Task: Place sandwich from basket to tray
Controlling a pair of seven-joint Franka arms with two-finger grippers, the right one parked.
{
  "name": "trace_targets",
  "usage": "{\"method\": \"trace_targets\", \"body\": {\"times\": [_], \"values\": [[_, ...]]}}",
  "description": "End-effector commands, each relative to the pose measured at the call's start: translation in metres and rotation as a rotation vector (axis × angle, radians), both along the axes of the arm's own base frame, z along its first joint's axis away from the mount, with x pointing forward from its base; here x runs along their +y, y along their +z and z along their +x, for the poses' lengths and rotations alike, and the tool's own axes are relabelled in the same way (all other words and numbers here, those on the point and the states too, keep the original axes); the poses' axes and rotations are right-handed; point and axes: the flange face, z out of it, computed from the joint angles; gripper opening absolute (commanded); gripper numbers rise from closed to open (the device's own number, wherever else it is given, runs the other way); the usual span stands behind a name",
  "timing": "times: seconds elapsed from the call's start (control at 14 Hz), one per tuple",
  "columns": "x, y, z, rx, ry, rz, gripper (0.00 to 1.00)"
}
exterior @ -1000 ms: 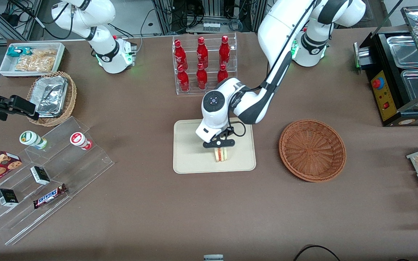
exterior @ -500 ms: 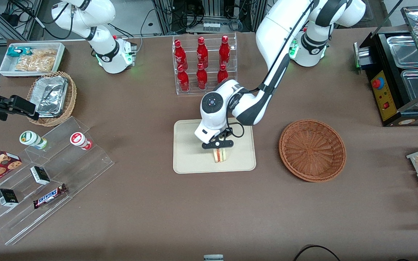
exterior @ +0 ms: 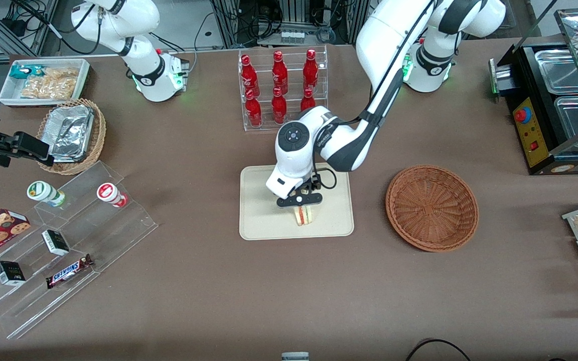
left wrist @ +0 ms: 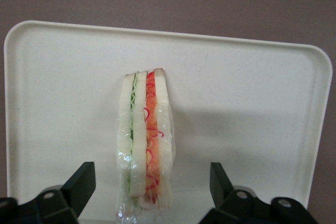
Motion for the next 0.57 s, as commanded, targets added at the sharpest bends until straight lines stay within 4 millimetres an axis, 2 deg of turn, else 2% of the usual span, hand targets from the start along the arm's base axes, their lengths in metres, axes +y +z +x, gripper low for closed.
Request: {"method": "trace_targets", "body": {"times": [0.0,0.14,0.29,0.36,0.5], "values": [[0.009,0.038,-0.003,-0.004,0.016,0.017,1.00],[0.032,0.063,0.006,0.001,0.057,0.059,1.00],[0.066,0.079,0.026,0.016,0.203,0.108,1.00],[0.079,0.091,0.030,0.013,0.208,0.110,1.00],[0.136,0.100,0.049,0.067,0.179,0.136,1.00]]}}
